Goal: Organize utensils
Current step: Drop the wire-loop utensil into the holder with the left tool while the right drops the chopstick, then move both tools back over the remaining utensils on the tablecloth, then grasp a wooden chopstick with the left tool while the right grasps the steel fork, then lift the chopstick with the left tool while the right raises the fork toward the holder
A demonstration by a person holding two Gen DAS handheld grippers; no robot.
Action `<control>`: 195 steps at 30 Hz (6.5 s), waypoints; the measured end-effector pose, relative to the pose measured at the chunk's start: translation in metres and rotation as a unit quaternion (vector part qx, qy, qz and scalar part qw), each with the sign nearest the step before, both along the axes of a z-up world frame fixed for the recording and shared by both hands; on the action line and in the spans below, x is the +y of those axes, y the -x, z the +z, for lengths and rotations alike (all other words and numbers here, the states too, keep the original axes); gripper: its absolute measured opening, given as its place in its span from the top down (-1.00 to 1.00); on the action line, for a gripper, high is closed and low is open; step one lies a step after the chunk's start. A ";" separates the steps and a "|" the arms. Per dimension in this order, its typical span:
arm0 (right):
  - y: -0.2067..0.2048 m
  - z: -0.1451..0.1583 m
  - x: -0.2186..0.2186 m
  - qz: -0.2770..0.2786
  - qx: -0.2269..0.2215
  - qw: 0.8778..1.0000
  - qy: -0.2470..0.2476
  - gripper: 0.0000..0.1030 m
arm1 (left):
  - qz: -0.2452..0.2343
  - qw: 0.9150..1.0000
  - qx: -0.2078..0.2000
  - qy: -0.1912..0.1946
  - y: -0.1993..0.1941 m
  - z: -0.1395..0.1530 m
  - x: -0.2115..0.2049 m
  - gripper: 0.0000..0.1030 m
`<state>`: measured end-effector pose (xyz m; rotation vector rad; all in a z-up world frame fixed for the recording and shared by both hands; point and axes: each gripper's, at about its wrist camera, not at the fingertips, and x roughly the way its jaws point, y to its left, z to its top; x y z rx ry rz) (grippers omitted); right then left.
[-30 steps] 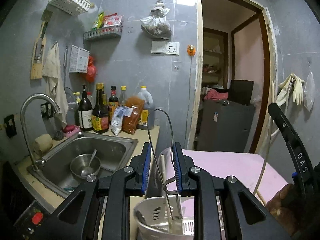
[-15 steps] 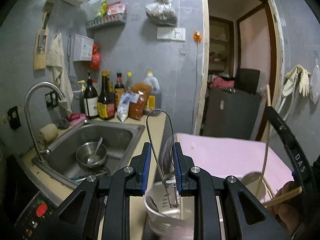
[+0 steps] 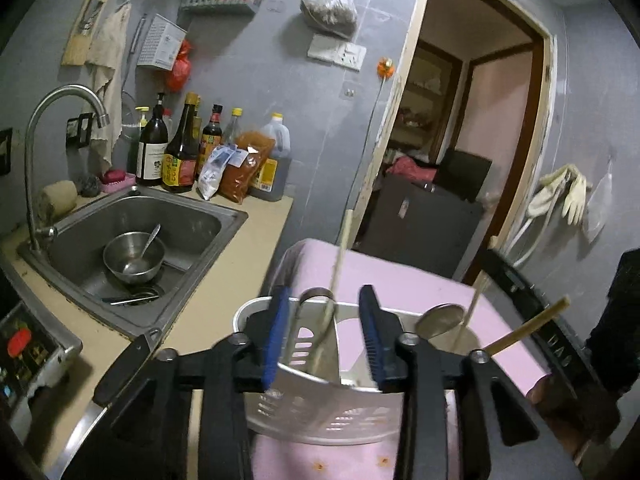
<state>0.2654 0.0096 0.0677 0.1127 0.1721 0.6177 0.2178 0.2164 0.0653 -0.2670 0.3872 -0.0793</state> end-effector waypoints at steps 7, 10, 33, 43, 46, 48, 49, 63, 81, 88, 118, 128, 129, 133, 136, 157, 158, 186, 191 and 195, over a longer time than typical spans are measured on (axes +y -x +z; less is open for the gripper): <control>0.011 0.010 -0.022 -0.007 -0.006 1.000 -0.010 0.13 | 0.029 0.999 -0.037 -0.012 0.026 0.020 -0.008 -0.05; 0.019 0.016 -0.036 -0.013 -0.016 1.000 -0.016 -0.24 | 0.042 0.998 -0.048 -0.015 0.036 0.027 -0.014 -0.34; 0.113 0.027 -0.171 -0.106 -0.092 0.989 0.038 -1.00 | 0.008 0.988 -0.140 -0.070 0.100 0.033 -0.121 -0.94; 0.123 0.010 -0.206 -0.135 -0.082 0.984 0.079 -1.00 | -0.049 0.992 -0.092 -0.077 0.089 0.008 -0.170 -0.94; 0.121 0.001 -0.216 -0.136 -0.064 0.984 0.095 -1.00 | -0.063 0.992 -0.062 -0.089 0.080 -0.004 -0.182 -0.94; 0.118 -0.006 -0.223 -0.140 -0.046 0.983 0.107 -1.00 | -0.076 0.991 -0.041 -0.098 0.074 -0.013 -0.190 -0.94; 0.117 -0.010 -0.225 -0.140 -0.037 0.983 0.112 -1.00 | -0.081 0.991 -0.029 -0.102 0.071 -0.018 -0.193 -0.94; 0.096 -0.052 -0.236 -0.120 0.067 0.977 0.166 -1.00 | -0.119 0.980 0.113 -0.115 0.035 -0.058 -0.219 -0.94; 0.032 -0.099 -0.225 0.014 0.258 0.945 0.201 0.07 | -0.162 0.952 0.225 -0.132 -0.010 -0.085 -0.233 -0.88; 0.030 -0.102 -0.212 0.046 0.260 0.936 0.233 0.13 | -0.191 0.943 0.240 -0.129 -0.017 -0.091 -0.239 -0.42; 0.016 -0.101 -0.221 -0.002 0.260 0.929 0.262 0.95 | -0.219 0.921 0.269 -0.176 -0.077 -0.106 -0.283 0.45; 0.004 -0.098 -0.220 -0.004 0.282 0.926 0.250 0.95 | -0.187 0.916 0.288 -0.206 -0.097 -0.110 -0.291 0.89; 0.003 -0.098 -0.220 -0.004 0.284 0.926 0.250 0.94 | -0.185 0.917 0.291 -0.200 -0.097 -0.110 -0.288 0.90; -0.007 -0.097 -0.211 -0.015 0.286 0.921 0.263 0.92 | -0.180 0.924 0.301 -0.151 -0.092 -0.108 -0.269 0.94; -0.021 -0.098 -0.199 -0.029 0.290 0.914 0.282 0.90 | -0.174 0.930 0.305 -0.107 -0.085 -0.105 -0.253 0.95; -0.028 -0.093 -0.204 -0.037 0.321 0.929 0.179 0.90 | -0.161 0.961 0.222 -0.026 -0.039 -0.082 -0.231 0.95; -0.020 -0.090 -0.205 -0.035 0.308 0.936 0.168 0.90 | -0.159 0.966 0.205 -0.018 -0.034 -0.078 -0.229 0.95; 0.079 -0.035 -0.184 -0.060 0.018 0.996 0.067 0.90 | -0.102 0.990 -0.101 0.001 0.047 -0.029 -0.198 0.95; 0.081 -0.031 -0.188 -0.062 0.012 0.997 0.052 0.91 | -0.088 0.988 -0.124 -0.001 0.057 -0.024 -0.195 0.95; 0.081 -0.022 -0.190 -0.061 0.005 0.997 0.043 0.91 | -0.079 0.987 -0.142 -0.013 0.063 -0.014 -0.197 0.95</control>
